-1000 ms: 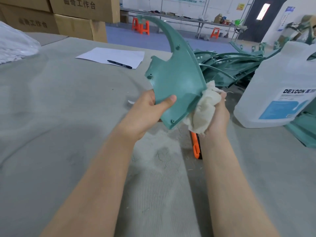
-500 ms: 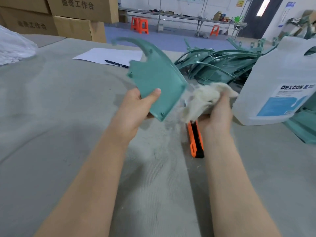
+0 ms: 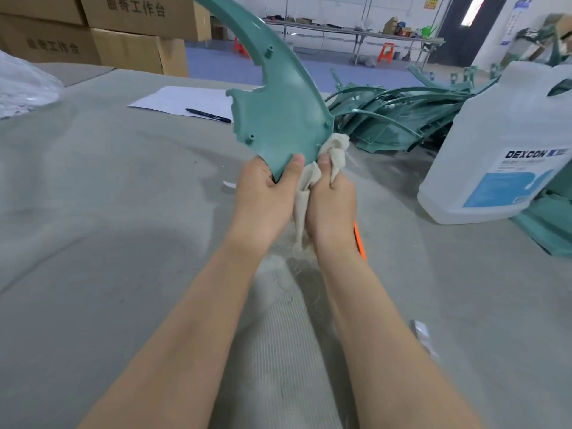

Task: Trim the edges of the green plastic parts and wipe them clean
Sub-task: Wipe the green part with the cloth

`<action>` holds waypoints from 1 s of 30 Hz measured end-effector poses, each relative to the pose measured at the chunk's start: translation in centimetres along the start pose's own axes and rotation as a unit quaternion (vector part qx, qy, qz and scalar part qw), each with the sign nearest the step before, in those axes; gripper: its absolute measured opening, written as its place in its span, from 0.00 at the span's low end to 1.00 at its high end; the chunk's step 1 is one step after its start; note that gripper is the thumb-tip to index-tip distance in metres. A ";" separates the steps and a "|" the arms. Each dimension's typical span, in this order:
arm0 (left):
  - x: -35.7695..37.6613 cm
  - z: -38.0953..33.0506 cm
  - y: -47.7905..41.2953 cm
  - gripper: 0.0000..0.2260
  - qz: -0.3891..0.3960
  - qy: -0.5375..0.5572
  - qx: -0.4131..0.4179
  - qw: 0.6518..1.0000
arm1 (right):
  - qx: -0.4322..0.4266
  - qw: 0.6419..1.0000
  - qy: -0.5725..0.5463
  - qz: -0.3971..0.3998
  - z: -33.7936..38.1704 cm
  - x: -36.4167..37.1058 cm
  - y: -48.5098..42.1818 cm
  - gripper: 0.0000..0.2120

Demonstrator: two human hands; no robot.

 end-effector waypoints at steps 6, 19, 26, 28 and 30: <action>0.7 -0.2 0.4 0.05 0.029 -0.005 -0.005 1.000 | 0.101 0.980 -0.168 -0.005 -2.1 -0.5 -0.6 0.25; -0.5 1.0 -0.2 0.07 -0.044 0.202 -0.089 0.974 | -0.056 0.964 -0.209 0.152 2.2 1.4 0.6 0.12; 1.4 0.0 0.9 0.08 0.032 0.060 -0.027 0.997 | 0.012 0.992 -0.120 -0.020 0.1 -1.2 -0.3 0.20; 1.7 -0.3 0.9 0.06 0.057 0.009 0.001 0.998 | 0.040 0.985 -0.169 -0.019 -0.7 -1.5 -0.6 0.21; 1.9 -0.4 1.0 0.07 0.070 -0.039 0.017 0.997 | 0.064 0.975 -0.212 -0.008 -1.4 -1.5 -1.0 0.18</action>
Point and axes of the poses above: each hand's wrist, its own y-axis away from the middle knuckle, its own x-axis out of the palm, z = x × y, the point moved 7 cm from there along -y, towards the middle knuckle, and after that the axes turned 11 degrees about y, right-handed, at the moved point
